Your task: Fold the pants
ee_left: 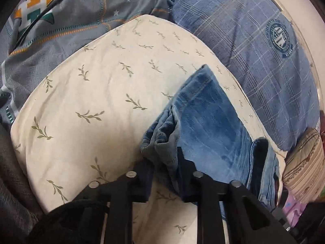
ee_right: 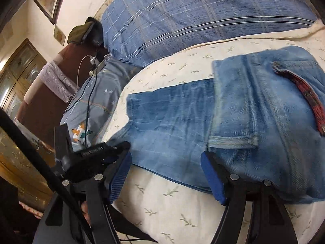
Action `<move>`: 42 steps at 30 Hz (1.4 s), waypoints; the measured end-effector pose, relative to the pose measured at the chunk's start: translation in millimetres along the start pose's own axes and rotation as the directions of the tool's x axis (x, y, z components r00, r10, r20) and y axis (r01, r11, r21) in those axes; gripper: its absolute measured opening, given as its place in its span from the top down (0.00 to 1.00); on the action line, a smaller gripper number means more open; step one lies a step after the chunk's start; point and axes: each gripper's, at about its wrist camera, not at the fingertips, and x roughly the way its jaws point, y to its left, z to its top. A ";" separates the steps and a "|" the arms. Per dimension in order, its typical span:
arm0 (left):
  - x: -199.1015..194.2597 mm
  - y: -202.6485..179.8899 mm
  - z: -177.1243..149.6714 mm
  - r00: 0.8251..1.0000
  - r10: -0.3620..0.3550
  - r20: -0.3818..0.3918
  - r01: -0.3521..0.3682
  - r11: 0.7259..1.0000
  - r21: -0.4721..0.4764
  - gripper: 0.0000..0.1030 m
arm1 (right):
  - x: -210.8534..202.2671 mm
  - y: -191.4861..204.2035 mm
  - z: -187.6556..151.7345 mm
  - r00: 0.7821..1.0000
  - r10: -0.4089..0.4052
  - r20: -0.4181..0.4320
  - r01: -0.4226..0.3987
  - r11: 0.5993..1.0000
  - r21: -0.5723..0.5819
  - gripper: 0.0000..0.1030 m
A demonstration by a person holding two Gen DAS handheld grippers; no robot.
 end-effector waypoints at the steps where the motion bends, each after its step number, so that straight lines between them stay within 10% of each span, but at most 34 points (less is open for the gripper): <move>1: -1.3 -2.1 -1.9 1.000 0.005 0.008 -0.005 1.000 0.006 0.84 | 2.1 2.8 5.6 1.000 0.013 -0.014 -0.013 1.000 0.002 0.30; 11: -26.1 -50.1 -35.5 0.979 0.112 0.173 -0.156 0.951 0.269 0.89 | 98.5 52.4 91.7 0.928 0.147 -0.342 -0.154 0.988 0.007 0.30; 21: -35.8 -84.9 -68.7 0.973 0.089 0.214 -0.177 0.883 0.435 0.90 | 173.5 96.1 112.6 0.808 0.042 -0.587 -0.140 0.983 -0.122 0.30; 27: -44.6 -93.1 -79.4 0.973 0.080 0.218 -0.181 0.846 0.501 0.90 | 194.1 102.0 104.0 0.749 -0.166 -0.642 -0.030 0.959 -0.283 0.57; 30: -47.1 -93.7 -78.0 0.976 0.071 0.204 -0.167 0.849 0.501 0.90 | 186.7 100.4 103.3 0.760 -0.191 -0.621 -0.018 0.950 -0.313 0.81; 34: -66.3 -97.3 -83.3 0.971 -0.032 0.236 -0.099 0.847 0.522 0.90 | 149.5 98.5 114.1 0.832 -0.142 -0.537 -0.026 0.955 -0.294 0.86; 42: -120.9 -139.4 -112.9 0.927 -0.267 0.263 0.034 0.758 0.651 0.90 | 31.8 63.5 129.9 0.957 0.081 -0.278 -0.123 0.983 -0.138 0.89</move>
